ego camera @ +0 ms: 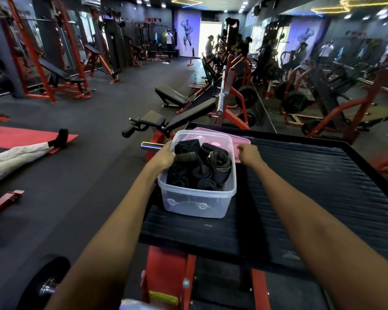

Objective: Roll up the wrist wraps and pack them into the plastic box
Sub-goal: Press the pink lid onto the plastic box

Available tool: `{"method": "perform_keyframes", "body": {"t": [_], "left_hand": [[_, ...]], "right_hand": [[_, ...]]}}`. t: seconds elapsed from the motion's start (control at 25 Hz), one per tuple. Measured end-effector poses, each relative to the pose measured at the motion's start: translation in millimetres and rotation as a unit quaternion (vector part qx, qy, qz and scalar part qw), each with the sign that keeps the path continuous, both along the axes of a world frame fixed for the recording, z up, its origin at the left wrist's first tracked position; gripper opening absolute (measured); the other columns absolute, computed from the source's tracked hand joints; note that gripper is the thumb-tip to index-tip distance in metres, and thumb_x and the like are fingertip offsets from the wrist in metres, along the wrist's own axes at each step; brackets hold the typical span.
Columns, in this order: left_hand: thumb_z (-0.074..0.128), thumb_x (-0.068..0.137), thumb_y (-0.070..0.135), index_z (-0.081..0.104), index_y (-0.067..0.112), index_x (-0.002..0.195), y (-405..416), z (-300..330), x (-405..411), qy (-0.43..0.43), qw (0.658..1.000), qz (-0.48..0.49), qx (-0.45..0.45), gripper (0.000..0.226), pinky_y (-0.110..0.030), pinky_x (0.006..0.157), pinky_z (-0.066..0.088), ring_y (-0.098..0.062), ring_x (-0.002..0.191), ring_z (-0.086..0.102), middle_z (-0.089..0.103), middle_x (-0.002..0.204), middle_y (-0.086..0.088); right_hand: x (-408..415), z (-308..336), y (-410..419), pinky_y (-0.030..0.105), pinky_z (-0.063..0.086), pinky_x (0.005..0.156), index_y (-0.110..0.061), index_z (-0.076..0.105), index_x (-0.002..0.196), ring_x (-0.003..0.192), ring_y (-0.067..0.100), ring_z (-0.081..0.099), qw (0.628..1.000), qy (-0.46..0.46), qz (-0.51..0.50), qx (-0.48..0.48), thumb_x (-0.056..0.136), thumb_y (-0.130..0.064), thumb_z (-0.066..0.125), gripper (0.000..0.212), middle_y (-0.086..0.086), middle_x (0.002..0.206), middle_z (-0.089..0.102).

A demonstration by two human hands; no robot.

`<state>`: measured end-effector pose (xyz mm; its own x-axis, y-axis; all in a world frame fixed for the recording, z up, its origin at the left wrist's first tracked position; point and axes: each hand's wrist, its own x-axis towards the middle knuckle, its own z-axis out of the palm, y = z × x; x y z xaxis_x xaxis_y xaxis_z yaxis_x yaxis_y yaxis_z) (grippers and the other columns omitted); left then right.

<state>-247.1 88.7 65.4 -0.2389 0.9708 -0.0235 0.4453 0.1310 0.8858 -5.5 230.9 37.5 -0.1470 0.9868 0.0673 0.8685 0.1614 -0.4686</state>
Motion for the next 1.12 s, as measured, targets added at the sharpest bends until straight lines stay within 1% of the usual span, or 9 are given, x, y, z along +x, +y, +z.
{"method": "perform_keyframes", "body": {"t": [0.12,0.24,0.32,0.44,0.64,0.8,0.96,1.04,1.12], "left_hand": [[0.032,0.090,-0.009,0.037,0.007,0.138,2.6,-3.2,6.1,0.023,1.000,0.016,0.004,0.050,-0.018,0.082,0.031,-0.016,0.105,0.042,0.050,0.121,-0.009],[0.033,0.093,-0.006,0.030,0.004,0.142,2.2,-2.0,10.8,0.042,0.999,0.030,-0.001,0.050,-0.015,0.080,0.027,-0.016,0.115,0.039,0.042,0.131,-0.007],[0.033,0.093,-0.006,0.028,0.006,0.143,0.8,0.9,12.2,0.044,0.998,0.045,-0.009,0.052,-0.020,0.089,0.029,-0.024,0.126,0.040,0.039,0.142,-0.013],[0.030,0.090,-0.007,0.029,0.011,0.143,4.5,-5.7,15.6,0.047,0.998,0.036,-0.006,0.056,-0.027,0.097,0.031,-0.026,0.125,0.041,0.041,0.142,-0.015],[0.034,0.093,0.005,0.030,0.018,0.142,12.0,-14.0,29.5,0.037,0.997,0.068,-0.017,0.051,-0.034,0.097,0.034,-0.033,0.122,0.046,0.047,0.136,-0.018],[0.042,0.097,0.032,0.029,0.018,0.142,4.5,-6.3,35.9,0.062,0.994,0.081,-0.044,0.049,-0.040,0.104,0.034,-0.036,0.128,0.043,0.044,0.141,-0.019],[0.046,0.095,0.036,0.031,0.009,0.140,-3.4,13.4,45.8,0.157,0.978,0.105,-0.087,0.055,-0.040,0.100,0.036,-0.038,0.127,0.044,0.043,0.140,-0.022],[0.048,0.093,0.035,0.039,0.005,0.133,-0.1,31.7,60.7,0.170,0.973,0.157,-0.018,0.052,-0.042,0.098,0.038,-0.038,0.124,0.046,0.046,0.137,-0.020],[0.050,0.093,0.028,0.048,0.001,0.127,8.7,55.3,84.3,0.098,0.981,0.159,0.050,0.043,-0.037,0.097,0.037,-0.035,0.121,0.048,0.052,0.131,-0.020]], "right_hand": [[4.9,-22.2,3.0,0.035,0.042,0.093,-0.006,0.059,0.124,0.116,0.033,0.055,0.992,-0.077,0.092,-0.048,0.092,-0.018,0.053,0.034,0.021,0.127,0.058],[7.3,-29.9,4.8,0.038,0.046,0.082,-0.007,0.066,0.105,0.100,0.036,0.060,0.981,-0.139,0.132,0.017,0.089,-0.025,0.056,0.026,0.019,0.111,0.062],[9.3,-29.9,5.5,0.037,0.045,0.080,-0.006,0.065,0.098,0.096,0.035,0.060,0.972,-0.166,0.148,0.075,0.087,-0.023,0.056,0.022,0.017,0.107,0.063],[19.8,-29.0,10.5,0.042,0.044,0.087,-0.005,0.059,0.103,0.101,0.035,0.057,0.965,-0.179,0.138,0.129,0.088,-0.009,0.048,0.019,0.019,0.109,0.061],[32.4,-4.4,14.2,0.045,0.037,0.094,-0.014,0.052,0.128,0.114,0.037,0.047,0.963,-0.155,0.066,0.209,0.092,-0.005,0.038,0.039,0.018,0.122,0.051],[30.6,24.2,6.0,0.042,0.042,0.090,-0.021,0.044,0.134,0.108,0.035,0.059,0.963,-0.162,0.052,0.211,0.089,-0.001,0.040,0.049,0.011,0.121,0.061],[43.1,56.9,-15.1,0.046,0.048,0.084,-0.023,0.042,0.137,0.101,0.041,0.061,0.963,-0.110,0.049,0.240,0.086,0.003,0.042,0.057,0.015,0.118,0.062],[48.6,79.0,-26.2,0.047,0.049,0.083,-0.024,0.043,0.138,0.102,0.042,0.060,0.958,-0.085,0.073,0.265,0.084,0.004,0.043,0.061,0.016,0.121,0.061],[50.4,105.0,-36.7,0.045,0.047,0.084,-0.023,0.045,0.138,0.103,0.041,0.059,0.953,-0.068,0.080,0.284,0.081,0.006,0.044,0.064,0.018,0.120,0.062]]}}
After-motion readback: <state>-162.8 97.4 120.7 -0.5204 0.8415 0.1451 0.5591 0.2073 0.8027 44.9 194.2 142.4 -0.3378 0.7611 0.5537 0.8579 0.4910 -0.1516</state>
